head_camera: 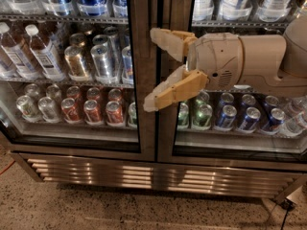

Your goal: Open left fridge door

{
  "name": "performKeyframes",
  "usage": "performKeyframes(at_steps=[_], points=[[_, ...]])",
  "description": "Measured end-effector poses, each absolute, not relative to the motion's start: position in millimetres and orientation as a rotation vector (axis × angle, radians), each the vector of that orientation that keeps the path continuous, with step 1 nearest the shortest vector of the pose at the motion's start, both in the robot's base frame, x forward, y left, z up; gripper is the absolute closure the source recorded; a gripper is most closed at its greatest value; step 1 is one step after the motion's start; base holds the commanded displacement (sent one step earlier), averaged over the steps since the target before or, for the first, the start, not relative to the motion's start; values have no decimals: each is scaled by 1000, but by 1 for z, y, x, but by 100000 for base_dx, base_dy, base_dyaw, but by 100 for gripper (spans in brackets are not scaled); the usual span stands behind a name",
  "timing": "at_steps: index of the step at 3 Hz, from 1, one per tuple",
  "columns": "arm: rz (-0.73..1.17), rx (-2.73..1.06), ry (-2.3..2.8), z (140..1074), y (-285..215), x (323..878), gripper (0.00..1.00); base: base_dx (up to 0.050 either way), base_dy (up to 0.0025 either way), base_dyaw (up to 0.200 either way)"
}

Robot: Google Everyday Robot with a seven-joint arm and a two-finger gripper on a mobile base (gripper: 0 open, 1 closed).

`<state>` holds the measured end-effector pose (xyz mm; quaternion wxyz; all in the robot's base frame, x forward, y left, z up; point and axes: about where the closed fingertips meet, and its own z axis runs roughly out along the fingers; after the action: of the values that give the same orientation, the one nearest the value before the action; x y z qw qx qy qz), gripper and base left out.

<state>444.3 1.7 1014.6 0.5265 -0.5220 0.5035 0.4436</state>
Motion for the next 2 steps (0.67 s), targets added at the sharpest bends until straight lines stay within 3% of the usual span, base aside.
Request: performKeyframes(at_steps=[2], points=[[1023, -1163, 1282, 1039, 10, 500, 0, 0, 0, 0]])
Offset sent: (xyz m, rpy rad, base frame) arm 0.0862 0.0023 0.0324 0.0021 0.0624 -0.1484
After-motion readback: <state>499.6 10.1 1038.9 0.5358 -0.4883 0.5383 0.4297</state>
